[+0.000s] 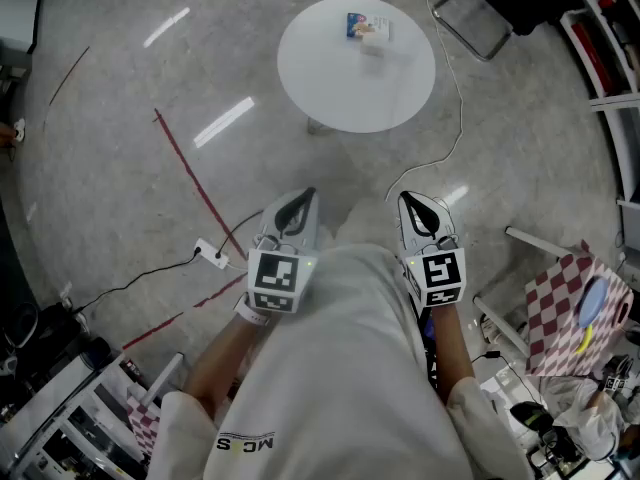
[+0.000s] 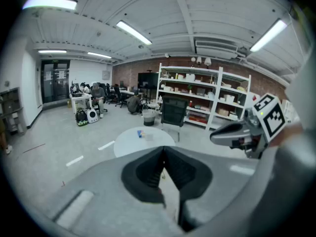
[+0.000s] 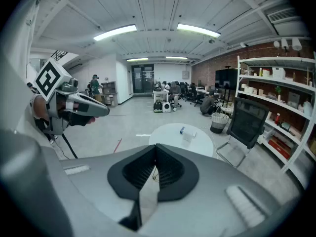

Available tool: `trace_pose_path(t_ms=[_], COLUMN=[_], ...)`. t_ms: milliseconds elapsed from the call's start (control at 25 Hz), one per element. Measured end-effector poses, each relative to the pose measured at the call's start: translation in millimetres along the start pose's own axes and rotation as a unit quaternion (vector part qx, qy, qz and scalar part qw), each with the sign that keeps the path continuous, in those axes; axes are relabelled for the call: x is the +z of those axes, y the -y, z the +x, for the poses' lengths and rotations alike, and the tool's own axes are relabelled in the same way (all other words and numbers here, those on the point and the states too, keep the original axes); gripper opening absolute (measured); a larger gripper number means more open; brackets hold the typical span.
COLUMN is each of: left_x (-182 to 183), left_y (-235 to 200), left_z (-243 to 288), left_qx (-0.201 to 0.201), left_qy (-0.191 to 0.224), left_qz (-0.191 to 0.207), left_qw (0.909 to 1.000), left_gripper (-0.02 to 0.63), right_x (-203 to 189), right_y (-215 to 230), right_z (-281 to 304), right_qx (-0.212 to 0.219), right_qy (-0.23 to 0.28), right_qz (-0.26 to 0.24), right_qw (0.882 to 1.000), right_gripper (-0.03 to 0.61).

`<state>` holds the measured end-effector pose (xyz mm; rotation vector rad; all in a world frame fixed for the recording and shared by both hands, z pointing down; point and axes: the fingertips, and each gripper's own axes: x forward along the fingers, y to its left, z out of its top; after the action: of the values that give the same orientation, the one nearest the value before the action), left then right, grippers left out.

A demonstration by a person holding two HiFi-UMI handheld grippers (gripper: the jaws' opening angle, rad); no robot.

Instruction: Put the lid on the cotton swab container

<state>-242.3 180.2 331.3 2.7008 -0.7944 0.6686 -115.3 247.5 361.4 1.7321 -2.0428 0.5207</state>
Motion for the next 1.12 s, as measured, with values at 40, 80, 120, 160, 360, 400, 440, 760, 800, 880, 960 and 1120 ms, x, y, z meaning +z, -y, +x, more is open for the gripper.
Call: trace_pose_path(t_ms=[40, 80, 120, 160, 360, 400, 440, 760, 800, 880, 960, 1120], left_x=[4, 8, 12, 15, 8, 6, 6, 28, 29, 33, 37, 39], left_y=[13, 25, 38, 49, 98, 113, 129, 216, 223, 232, 239, 251], left_z=[-7, -14, -20, -26, -24, -22, -18, -10, -12, -16, -18, -16], left_qx=[0.0, 0.0, 0.001, 0.002, 0.025, 0.033, 0.041, 0.087, 0.088, 0.088, 0.089, 0.089], left_qy=[0.005, 0.01, 0.014, 0.017, 0.005, 0.006, 0.01, 0.061, 0.062, 0.065, 0.066, 0.061], left_qz=[-0.002, -0.003, -0.003, -0.002, -0.027, -0.03, -0.028, -0.04, -0.039, -0.039, -0.039, -0.03], left_qw=[1.0, 0.9999, 0.9999, 0.9998, 0.9993, 0.999, 0.9987, 0.9935, 0.9934, 0.9932, 0.9931, 0.9936], left_gripper=[0.0, 0.0, 0.0, 0.0, 0.0, 0.0, 0.0, 0.0, 0.0, 0.0, 0.0, 0.0], right_x=[1, 1, 1, 1, 13, 13, 10, -33, -35, -34, -31, -26], right_y=[-2, -4, -6, -8, 7, 15, 27, 78, 78, 78, 79, 86], right_z=[-12, -25, -37, -47, -85, -96, -107, -166, -173, -183, -190, -202], right_qx=[0.005, 0.009, 0.014, 0.019, 0.043, 0.048, 0.051, 0.083, 0.088, 0.094, 0.099, 0.099], right_qy=[0.004, 0.008, 0.011, 0.014, 0.04, 0.05, 0.058, 0.078, 0.08, 0.086, 0.09, 0.119], right_qz=[0.001, 0.001, -0.001, -0.004, -0.031, -0.036, -0.036, -0.024, -0.028, -0.035, -0.04, -0.034], right_qw=[1.0, 1.0, 1.0, 1.0, 0.998, 0.997, 0.996, 0.993, 0.993, 0.991, 0.99, 0.987], right_gripper=[0.0, 0.0, 0.0, 0.0, 0.0, 0.0, 0.0, 0.0, 0.0, 0.0, 0.0, 0.0])
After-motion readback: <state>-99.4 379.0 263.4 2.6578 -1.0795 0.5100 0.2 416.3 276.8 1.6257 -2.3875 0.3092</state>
